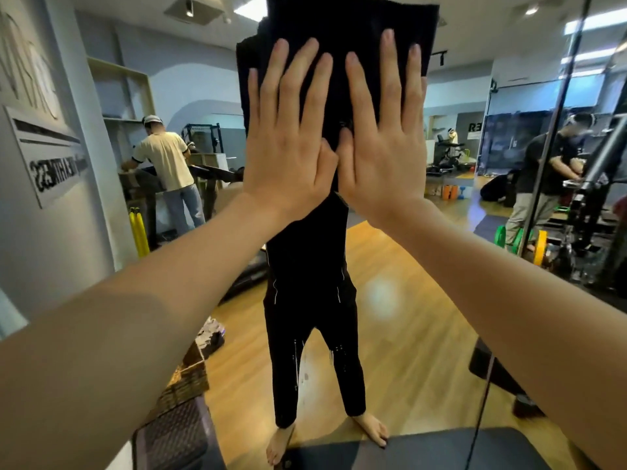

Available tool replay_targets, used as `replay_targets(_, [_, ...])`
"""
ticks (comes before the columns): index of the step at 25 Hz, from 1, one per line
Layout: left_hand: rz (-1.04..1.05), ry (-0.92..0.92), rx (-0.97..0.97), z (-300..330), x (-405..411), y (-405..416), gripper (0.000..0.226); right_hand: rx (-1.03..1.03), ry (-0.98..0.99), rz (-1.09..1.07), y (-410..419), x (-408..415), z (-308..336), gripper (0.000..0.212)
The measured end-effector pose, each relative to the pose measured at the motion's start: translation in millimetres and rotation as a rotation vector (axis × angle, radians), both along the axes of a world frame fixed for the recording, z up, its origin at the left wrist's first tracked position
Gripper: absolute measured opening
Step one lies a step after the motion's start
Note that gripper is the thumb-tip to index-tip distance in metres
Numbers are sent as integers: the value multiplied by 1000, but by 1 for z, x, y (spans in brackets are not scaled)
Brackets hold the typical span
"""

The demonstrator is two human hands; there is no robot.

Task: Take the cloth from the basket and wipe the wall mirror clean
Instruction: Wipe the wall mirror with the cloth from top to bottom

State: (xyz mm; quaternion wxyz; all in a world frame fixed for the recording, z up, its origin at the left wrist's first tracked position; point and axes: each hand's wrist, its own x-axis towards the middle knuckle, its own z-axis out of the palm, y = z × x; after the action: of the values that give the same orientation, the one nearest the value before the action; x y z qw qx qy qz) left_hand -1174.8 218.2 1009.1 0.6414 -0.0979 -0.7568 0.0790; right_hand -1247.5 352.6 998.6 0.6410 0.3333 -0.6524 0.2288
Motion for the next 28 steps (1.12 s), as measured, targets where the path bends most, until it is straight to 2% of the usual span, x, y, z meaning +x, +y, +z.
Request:
replay_targets(4, [-14,-10,42,-67,-2,8,65,47,-40,52,10,3,-63,60])
replay_targets(8, [30,-101,46,-150,0,21,68,142,-101,109,33,1,-142,60])
replay_targets(11, [94,-163,46,-178,-6,40,75,222,-110,118,55,-7,-167,57])
replay_targets(17, [124,-189,55,-190,-49,121,81,263,-94,91,136,-53,-173,55])
replay_targets(23, [60,-164,34,-186,-112,224,83,261,-77,47,240,-114,-171,55])
replay_targets(28, [63,-161,19,-148,-133,260,80,233,-83,59,272,-134,-136,57])
